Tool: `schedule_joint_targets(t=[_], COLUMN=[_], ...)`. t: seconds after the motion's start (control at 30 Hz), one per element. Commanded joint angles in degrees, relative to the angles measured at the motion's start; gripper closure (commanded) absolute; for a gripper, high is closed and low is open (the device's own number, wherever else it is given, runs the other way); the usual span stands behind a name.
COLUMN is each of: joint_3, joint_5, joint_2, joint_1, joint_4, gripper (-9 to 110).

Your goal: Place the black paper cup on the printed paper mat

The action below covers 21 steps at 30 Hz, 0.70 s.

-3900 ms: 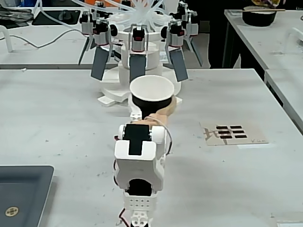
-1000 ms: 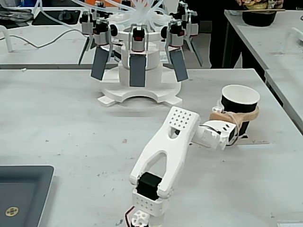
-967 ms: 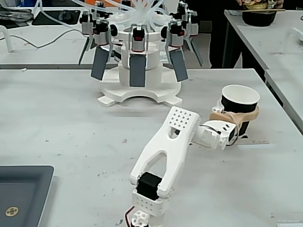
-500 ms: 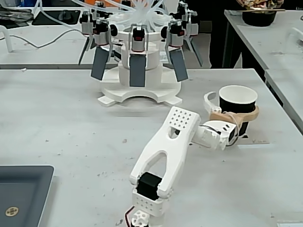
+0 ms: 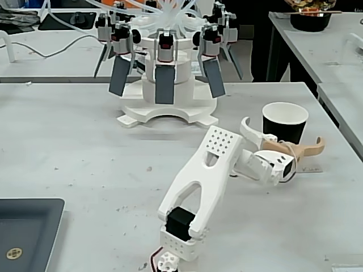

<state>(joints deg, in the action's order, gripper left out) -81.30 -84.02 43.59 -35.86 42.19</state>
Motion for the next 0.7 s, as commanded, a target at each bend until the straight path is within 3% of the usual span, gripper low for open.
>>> schedule_joint_targets(t=[0.0,0.67], joint_3=[-2.55,-44.21], joint_5=[-0.18,1.32], joint_2=[8.61,47.64], joint_1=[-0.7,3.43], joint_4=[1.67,7.21], gripper=[44,46])
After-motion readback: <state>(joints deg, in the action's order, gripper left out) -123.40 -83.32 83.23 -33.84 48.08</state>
